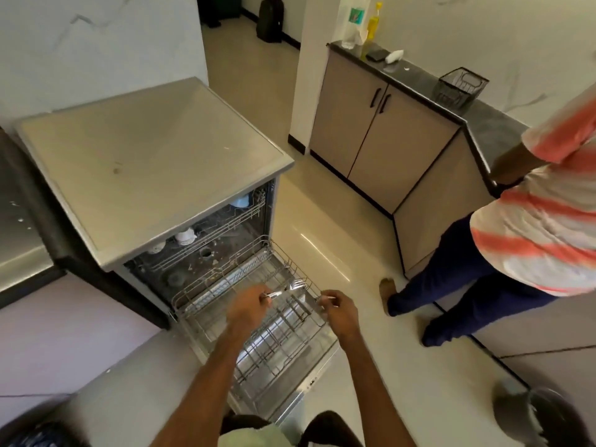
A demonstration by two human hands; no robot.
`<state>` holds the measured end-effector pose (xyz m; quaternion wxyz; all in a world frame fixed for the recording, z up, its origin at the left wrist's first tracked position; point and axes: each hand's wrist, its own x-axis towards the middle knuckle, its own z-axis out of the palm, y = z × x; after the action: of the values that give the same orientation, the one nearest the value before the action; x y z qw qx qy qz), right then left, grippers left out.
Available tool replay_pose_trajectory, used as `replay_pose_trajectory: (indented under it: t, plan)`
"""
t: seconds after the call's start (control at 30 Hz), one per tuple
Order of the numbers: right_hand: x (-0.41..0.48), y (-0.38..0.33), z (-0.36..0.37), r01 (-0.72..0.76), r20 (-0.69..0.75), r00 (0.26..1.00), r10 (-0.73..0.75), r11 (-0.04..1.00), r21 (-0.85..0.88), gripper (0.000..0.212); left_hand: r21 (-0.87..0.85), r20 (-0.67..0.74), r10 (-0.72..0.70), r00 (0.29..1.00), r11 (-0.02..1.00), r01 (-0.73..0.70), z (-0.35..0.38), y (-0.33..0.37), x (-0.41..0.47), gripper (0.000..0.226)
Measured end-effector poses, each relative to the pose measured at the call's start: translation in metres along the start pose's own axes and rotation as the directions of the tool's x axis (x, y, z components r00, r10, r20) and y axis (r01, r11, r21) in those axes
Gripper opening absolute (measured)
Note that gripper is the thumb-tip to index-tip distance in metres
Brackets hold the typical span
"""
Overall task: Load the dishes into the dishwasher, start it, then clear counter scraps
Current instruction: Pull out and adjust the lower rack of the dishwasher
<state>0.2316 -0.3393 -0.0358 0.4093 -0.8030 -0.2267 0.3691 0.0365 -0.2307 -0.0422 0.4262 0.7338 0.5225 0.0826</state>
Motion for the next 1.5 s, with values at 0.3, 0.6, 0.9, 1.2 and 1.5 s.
replay_pose_trajectory:
  t: [0.3, 0.6, 0.9, 1.2, 1.5]
  plan:
    - [0.124, 0.022, 0.017, 0.337, 0.351, 0.906, -0.235, 0.903, -0.266, 0.034, -0.123, -0.099, -0.226, 0.969, 0.969, 0.213, 0.056, -0.023, 0.035, 0.015]
    - [0.223, 0.044, -0.008, 0.649, 0.725, 0.668, -0.166, 0.606, -0.459, 0.009, -0.280, -0.275, -0.448, 0.851, 0.884, 0.375, 0.149, 0.005, 0.054, 0.011]
    - [0.316, 0.143, 0.042, 0.786, 0.772, 0.570, -0.282, 0.462, -0.412, 0.010, 0.042, -0.451, -0.355, 0.819, 0.908, 0.416, 0.235, -0.088, 0.123, 0.013]
    - [0.411, 0.287, 0.149, 0.861, 0.757, 0.473, -0.451, 0.419, -0.288, 0.020, 0.257, -0.484, -0.319, 0.815, 0.838, 0.481, 0.324, -0.222, 0.208, 0.045]
    - [0.429, 0.330, 0.178, 0.911, 0.782, 0.404, -0.474, 0.290, -0.294, 0.019, 0.307, -0.475, -0.279, 0.835, 0.836, 0.454, 0.360, -0.272, 0.226, 0.035]
